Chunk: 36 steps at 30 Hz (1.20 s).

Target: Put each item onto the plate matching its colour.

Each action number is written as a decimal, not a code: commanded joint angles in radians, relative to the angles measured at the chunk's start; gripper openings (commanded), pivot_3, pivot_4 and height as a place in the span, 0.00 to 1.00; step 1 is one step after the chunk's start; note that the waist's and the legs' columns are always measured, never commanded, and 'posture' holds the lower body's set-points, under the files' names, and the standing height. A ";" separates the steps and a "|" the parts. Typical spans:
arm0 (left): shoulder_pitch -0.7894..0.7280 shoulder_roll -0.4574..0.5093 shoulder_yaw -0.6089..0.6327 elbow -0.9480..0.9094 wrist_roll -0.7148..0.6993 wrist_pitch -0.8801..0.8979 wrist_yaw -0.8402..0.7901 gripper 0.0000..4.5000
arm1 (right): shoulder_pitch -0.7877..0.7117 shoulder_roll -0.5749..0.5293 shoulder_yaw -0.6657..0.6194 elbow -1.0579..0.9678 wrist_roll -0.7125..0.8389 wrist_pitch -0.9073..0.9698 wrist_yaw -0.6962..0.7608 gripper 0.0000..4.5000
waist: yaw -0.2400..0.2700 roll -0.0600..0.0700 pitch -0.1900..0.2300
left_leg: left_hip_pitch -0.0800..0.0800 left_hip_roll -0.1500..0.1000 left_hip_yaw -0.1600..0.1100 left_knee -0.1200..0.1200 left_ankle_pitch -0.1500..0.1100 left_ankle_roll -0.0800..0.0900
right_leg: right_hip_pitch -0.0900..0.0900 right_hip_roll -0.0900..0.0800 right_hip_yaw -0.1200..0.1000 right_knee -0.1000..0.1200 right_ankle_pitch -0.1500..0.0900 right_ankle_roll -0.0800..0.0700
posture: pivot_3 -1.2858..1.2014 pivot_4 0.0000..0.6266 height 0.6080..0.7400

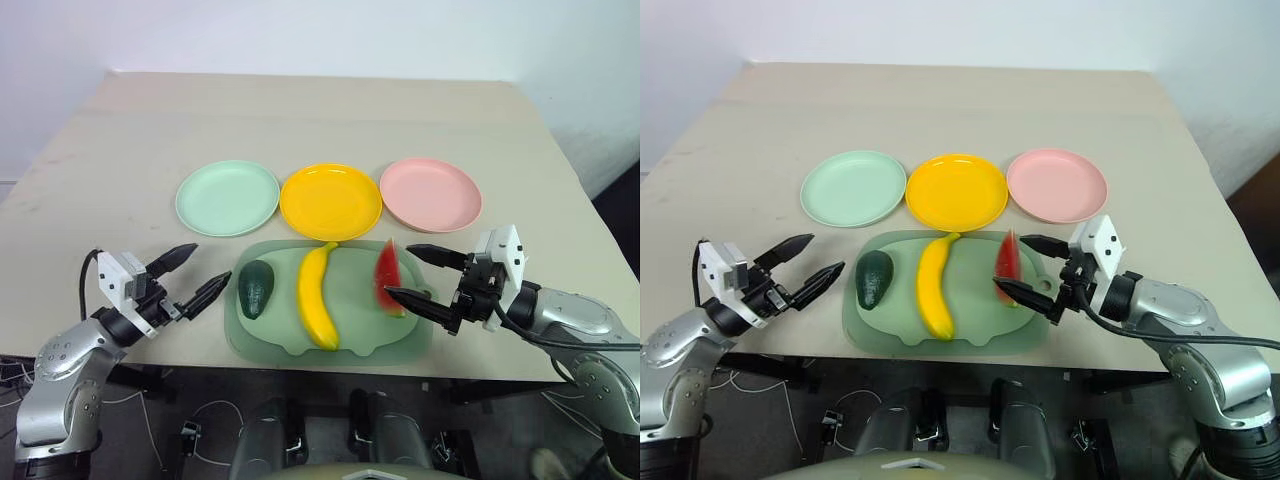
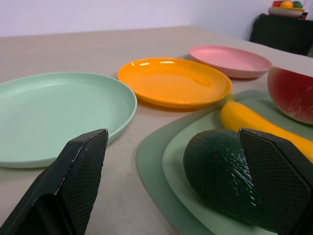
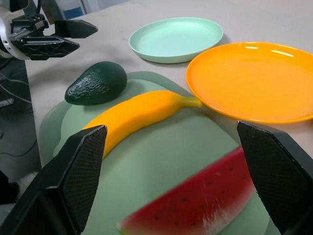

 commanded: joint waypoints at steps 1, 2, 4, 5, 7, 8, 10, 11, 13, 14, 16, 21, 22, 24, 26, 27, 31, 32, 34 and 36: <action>-0.011 0.007 0.015 0.001 0.008 -0.037 -0.009 1.00 | -0.018 0.006 -0.002 -0.001 -0.007 -0.035 0.017 1.00 | 0.000 0.000 0.000 | 0.000 0.000 0.000 0.000 0.000 0.000 | 0.000 0.000 0.000 0.000 0.000 0.000 | 0.52 0.24 0.67; -0.011 0.009 0.017 0.004 0.008 -0.041 -0.012 1.00 | -0.020 0.008 0.001 0.002 -0.011 -0.040 0.018 1.00 | 0.000 0.000 0.000 | 0.000 0.000 0.000 0.000 0.000 0.000 | 0.000 0.000 0.000 0.000 0.000 0.000 | 0.52 0.24 0.67; -0.009 0.013 0.024 0.002 0.004 -0.041 -0.014 1.00 | -0.024 0.017 0.007 0.005 -0.014 -0.045 0.016 1.00 | 0.000 0.000 0.000 | 0.000 0.000 0.000 0.000 0.000 0.000 | 0.000 0.000 0.000 0.000 0.000 0.000 | 0.52 0.24 0.67; -0.005 0.016 0.026 -0.005 0.002 -0.040 -0.014 1.00 | -0.026 0.022 0.008 0.002 -0.008 -0.044 0.014 1.00 | 0.000 0.000 0.000 | 0.000 0.000 0.000 0.000 0.000 0.000 | 0.000 0.000 0.000 0.000 0.000 0.000 | 0.52 0.24 0.67; 0.003 0.021 0.031 -0.017 -0.001 -0.036 -0.014 1.00 | -0.025 0.028 0.007 -0.004 0.004 -0.041 0.016 1.00 | 0.000 0.000 0.000 | 0.000 0.000 0.000 0.000 0.000 0.000 | 0.000 0.000 0.000 -0.001 0.000 0.000 | 0.52 0.24 0.67; 0.005 0.024 0.034 -0.019 -0.003 -0.034 -0.015 1.00 | -0.025 0.027 0.009 -0.005 0.002 -0.039 0.016 1.00 | 0.000 0.000 0.000 | 0.000 0.000 0.000 0.000 0.000 0.000 | 0.000 0.000 0.000 0.000 0.000 0.000 | 0.52 0.24 0.67; 0.006 0.027 0.037 -0.017 -0.006 -0.035 -0.017 1.00 | -0.024 0.021 0.015 -0.004 -0.005 -0.025 0.011 1.00 | 0.000 0.000 0.000 | 0.000 0.000 0.000 0.000 0.000 0.000 | 0.000 0.000 0.000 0.000 0.000 0.000 | 0.52 0.24 0.67; 0.007 0.027 0.034 -0.019 -0.006 -0.035 -0.018 1.00 | -0.022 0.017 0.011 -0.002 -0.002 -0.019 0.011 1.00 | 0.000 0.000 0.000 | 0.000 0.000 0.000 0.000 0.000 0.000 | 0.000 0.000 0.000 0.000 0.000 0.000 | 0.52 0.24 0.67; 0.006 0.023 0.023 -0.029 -0.006 -0.033 -0.018 1.00 | -0.017 0.002 0.001 -0.004 0.015 0.020 0.001 1.00 | 0.001 0.000 0.000 | 0.000 0.000 0.000 0.000 0.000 0.000 | 0.000 0.000 0.000 0.000 0.000 0.000 | 0.52 0.24 0.67; 0.004 0.024 0.020 -0.027 -0.006 -0.034 -0.023 1.00 | -0.020 -0.003 0.002 -0.007 0.022 0.047 -0.011 1.00 | 0.000 0.000 0.000 | 0.000 0.000 0.000 0.000 0.000 0.000 | 0.000 0.000 0.000 0.000 0.000 0.000 | 0.52 0.24 0.67; -0.001 0.017 0.005 -0.031 -0.001 -0.036 -0.023 1.00 | -0.020 -0.015 -0.004 -0.003 0.028 0.075 -0.019 1.00 | 0.000 0.000 0.000 | 0.000 0.000 0.000 0.000 0.000 0.000 | 0.000 0.000 0.000 0.000 0.000 0.000 | 0.52 0.24 0.67; -0.030 0.022 -0.025 -0.020 -0.001 -0.032 -0.045 1.00 | -0.070 -0.015 -0.041 -0.009 0.095 0.201 -0.112 1.00 | 0.000 0.000 0.000 | 0.000 0.000 0.000 0.000 0.000 0.000 | 0.000 0.000 0.000 0.000 0.001 -0.001 | 0.52 0.24 0.67; -0.041 0.027 -0.026 -0.010 -0.004 -0.032 -0.056 1.00 | -0.088 -0.013 -0.050 -0.011 0.116 0.229 -0.134 1.00 | 0.000 0.000 0.000 | 0.000 0.000 0.000 0.000 0.000 0.000 | 0.000 0.000 0.000 0.000 0.001 -0.001 | 0.52 0.24 0.67; -0.059 0.037 -0.023 0.032 0.002 -0.052 -0.089 1.00 | -0.137 -0.015 -0.048 -0.014 0.152 0.313 -0.199 1.00 | -0.002 0.000 0.000 | 0.000 0.000 0.000 0.000 0.000 0.000 | 0.000 0.000 0.000 0.000 0.001 -0.001 | 0.52 0.24 0.67; -0.067 0.028 -0.035 0.040 0.013 -0.060 -0.089 1.00 | -0.168 -0.027 -0.056 -0.005 0.186 0.381 -0.233 1.00 | -0.003 0.001 0.000 | 0.000 0.000 0.000 0.000 0.000 0.000 | 0.000 0.000 0.000 0.000 0.001 -0.001 | 0.52 0.24 0.67; -0.070 0.027 -0.041 0.040 0.012 -0.062 -0.095 1.00 | -0.192 -0.036 -0.050 -0.003 0.198 0.434 -0.264 1.00 | -0.002 0.001 0.000 | 0.000 0.000 0.000 0.000 0.000 0.000 | 0.000 0.000 0.000 0.000 0.001 -0.001 | 0.52 0.24 0.67; -0.085 0.041 -0.049 0.069 0.004 -0.071 -0.144 1.00 | -0.293 -0.042 -0.023 0.012 0.223 0.600 -0.365 1.00 | -0.002 0.001 0.000 | -0.001 0.000 0.000 0.000 0.000 0.000 | -0.001 0.000 0.000 0.000 0.003 -0.004 | 0.52 0.24 0.67; -0.093 0.045 -0.046 0.083 0.001 -0.073 -0.158 1.00 | -0.319 -0.028 -0.026 0.018 0.241 0.637 -0.387 1.00 | -0.002 0.001 0.000 | -0.001 0.000 0.000 0.000 0.000 0.000 | -0.001 0.000 0.000 0.000 0.003 -0.005 | 0.52 0.24 0.67; -0.103 0.047 -0.049 0.096 -0.004 -0.074 -0.180 1.00 | -0.362 -0.001 -0.041 0.036 0.285 0.705 -0.422 1.00 | -0.002 0.001 0.000 | -0.001 0.000 0.000 0.000 0.001 -0.001 | -0.001 0.000 0.000 0.001 0.003 -0.005 | 0.52 0.24 0.67; -0.108 0.042 -0.060 0.098 0.001 -0.077 -0.186 1.00 | -0.389 0.022 -0.059 0.054 0.314 0.748 -0.446 1.00 | -0.001 0.001 0.000 | -0.001 0.000 0.000 0.000 0.001 -0.001 | -0.001 0.000 0.000 0.001 0.003 -0.005 | 0.52 0.24 0.67</action>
